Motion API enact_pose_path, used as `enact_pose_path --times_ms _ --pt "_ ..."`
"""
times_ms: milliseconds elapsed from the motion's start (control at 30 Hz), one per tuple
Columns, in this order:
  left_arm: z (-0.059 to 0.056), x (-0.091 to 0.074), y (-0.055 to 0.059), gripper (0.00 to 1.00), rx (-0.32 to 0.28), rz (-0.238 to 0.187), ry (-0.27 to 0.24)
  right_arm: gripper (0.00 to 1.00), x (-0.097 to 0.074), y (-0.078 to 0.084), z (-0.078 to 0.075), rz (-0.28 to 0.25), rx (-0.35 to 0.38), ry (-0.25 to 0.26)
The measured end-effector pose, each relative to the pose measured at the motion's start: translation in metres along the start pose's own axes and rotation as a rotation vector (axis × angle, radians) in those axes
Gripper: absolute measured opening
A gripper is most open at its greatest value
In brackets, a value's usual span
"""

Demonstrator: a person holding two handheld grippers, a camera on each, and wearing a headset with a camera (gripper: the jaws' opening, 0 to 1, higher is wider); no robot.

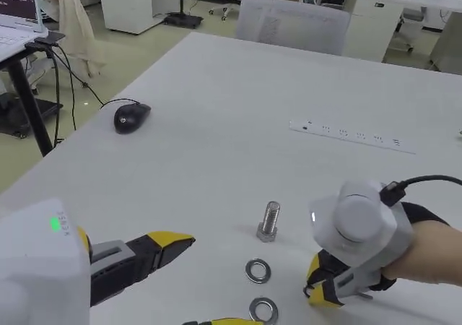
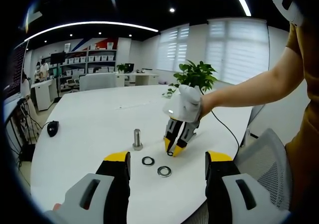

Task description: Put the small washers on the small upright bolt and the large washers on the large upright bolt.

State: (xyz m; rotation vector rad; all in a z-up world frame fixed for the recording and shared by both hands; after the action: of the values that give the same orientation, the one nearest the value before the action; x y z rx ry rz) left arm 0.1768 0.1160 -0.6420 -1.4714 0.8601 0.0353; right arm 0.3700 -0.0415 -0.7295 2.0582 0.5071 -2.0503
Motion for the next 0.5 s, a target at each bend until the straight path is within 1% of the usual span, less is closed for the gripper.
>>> enact_pose_path --times_ms 67,400,500 --pt "-0.0002 -0.0005 0.0002 0.6 0.0 0.002 0.0 0.15 0.0 -0.0004 0.0004 0.004 -0.011 0.004" --pt "-0.0015 -0.0018 0.0014 0.6 -0.002 0.004 -0.002 0.14 -0.0001 -0.002 0.0006 0.029 -0.009 0.001" --pt "-0.0019 -0.0018 0.0008 0.6 -0.002 0.0 -0.002 0.14 0.0011 -0.0017 -0.0006 0.024 -0.009 0.004"
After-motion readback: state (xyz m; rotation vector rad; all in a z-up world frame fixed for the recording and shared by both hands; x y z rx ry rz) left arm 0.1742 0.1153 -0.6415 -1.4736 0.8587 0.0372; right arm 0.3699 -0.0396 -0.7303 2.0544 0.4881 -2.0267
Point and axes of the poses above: the centre of the closed fingertips' face, and the gripper's own axes: x roughly forward along the fingers, z roughly to its left, y roughly out of its underside, the point moved 10 cm from there along -x, roughly backward along the fingers, and after that the axes turned 12 degrees about z, right-handed, at the moved point
